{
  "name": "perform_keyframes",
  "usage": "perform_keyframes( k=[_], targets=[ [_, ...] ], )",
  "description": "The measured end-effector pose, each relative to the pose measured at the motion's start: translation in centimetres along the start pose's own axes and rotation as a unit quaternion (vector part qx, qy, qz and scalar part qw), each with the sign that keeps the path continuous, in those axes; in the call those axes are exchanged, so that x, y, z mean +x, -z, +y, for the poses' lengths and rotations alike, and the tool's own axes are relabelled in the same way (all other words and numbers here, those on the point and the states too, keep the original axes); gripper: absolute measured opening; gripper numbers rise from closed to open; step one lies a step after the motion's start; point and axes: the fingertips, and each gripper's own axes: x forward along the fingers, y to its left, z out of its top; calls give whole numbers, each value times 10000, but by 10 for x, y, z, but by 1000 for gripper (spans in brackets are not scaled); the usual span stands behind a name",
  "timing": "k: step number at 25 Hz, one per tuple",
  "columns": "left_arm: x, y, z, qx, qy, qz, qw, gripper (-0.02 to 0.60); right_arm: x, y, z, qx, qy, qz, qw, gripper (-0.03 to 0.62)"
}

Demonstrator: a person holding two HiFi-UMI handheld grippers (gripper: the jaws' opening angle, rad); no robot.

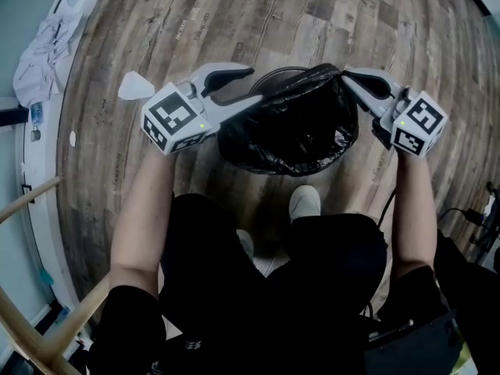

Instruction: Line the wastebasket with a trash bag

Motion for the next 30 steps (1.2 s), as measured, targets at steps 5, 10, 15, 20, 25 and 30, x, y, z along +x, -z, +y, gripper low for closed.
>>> perform_keyframes(
  k=[5, 10, 15, 20, 25, 30],
  targets=[
    [22, 18, -21, 369, 339, 538, 9973, 204, -4, -10, 4, -42, -7, -46, 10000, 3],
    [13, 18, -30, 216, 466, 436, 9977, 210, -8, -7, -2, 37, 69, -14, 10000, 3],
    [13, 41, -31, 191, 461, 873, 9949, 136, -7, -9, -4, 96, 91, -110, 9999, 3],
    [0, 32, -12, -39, 72, 412, 9991, 8, -2, -2, -11, 132, 134, -24, 9998, 3],
    [-5, 44, 21, -206, -448, 524, 9974, 9, 20, 12, -22, 7, 121, 360, 9993, 3],
    [1, 67, 38, -400, -757, 769, 9934, 8, 43, 32, -39, 179, 86, 597, 9980, 3]
  ],
)
